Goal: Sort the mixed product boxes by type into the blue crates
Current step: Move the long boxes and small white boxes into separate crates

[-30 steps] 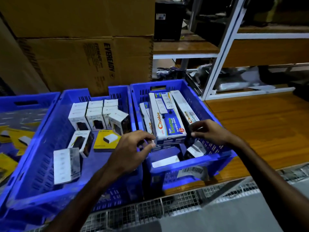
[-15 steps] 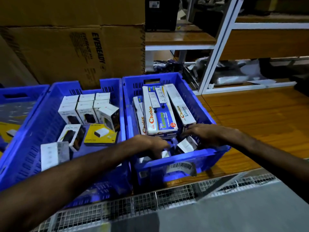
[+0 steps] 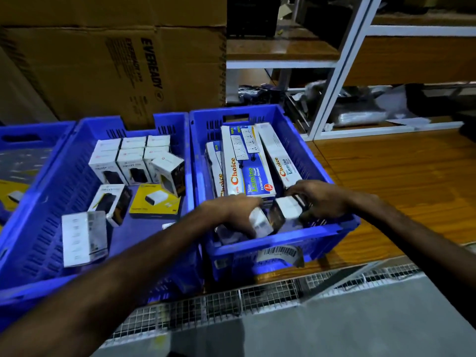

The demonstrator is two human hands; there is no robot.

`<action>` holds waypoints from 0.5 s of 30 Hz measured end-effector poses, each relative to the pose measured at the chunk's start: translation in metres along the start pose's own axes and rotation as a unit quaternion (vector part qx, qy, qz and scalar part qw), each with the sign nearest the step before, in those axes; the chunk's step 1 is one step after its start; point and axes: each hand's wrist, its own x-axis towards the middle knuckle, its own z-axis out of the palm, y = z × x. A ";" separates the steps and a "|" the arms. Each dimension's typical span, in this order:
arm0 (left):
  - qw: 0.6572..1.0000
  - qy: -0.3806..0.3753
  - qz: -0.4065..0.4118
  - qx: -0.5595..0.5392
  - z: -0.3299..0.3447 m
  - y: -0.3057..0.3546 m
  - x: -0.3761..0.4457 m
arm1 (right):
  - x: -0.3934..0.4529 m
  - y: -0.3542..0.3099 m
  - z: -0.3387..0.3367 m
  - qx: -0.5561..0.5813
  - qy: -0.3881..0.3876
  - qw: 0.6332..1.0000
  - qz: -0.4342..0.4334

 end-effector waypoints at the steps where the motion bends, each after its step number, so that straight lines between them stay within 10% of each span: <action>1: 0.998 0.038 0.012 -0.039 -0.013 -0.002 -0.014 | -0.009 0.001 -0.007 0.035 0.034 0.999 0.006; 5: 0.949 0.191 0.035 -0.249 -0.045 -0.025 -0.073 | -0.049 -0.008 -0.030 0.274 0.136 0.952 0.022; 15: 0.652 0.388 0.011 -0.652 -0.004 -0.073 -0.178 | -0.051 -0.102 0.020 0.674 0.283 0.680 0.058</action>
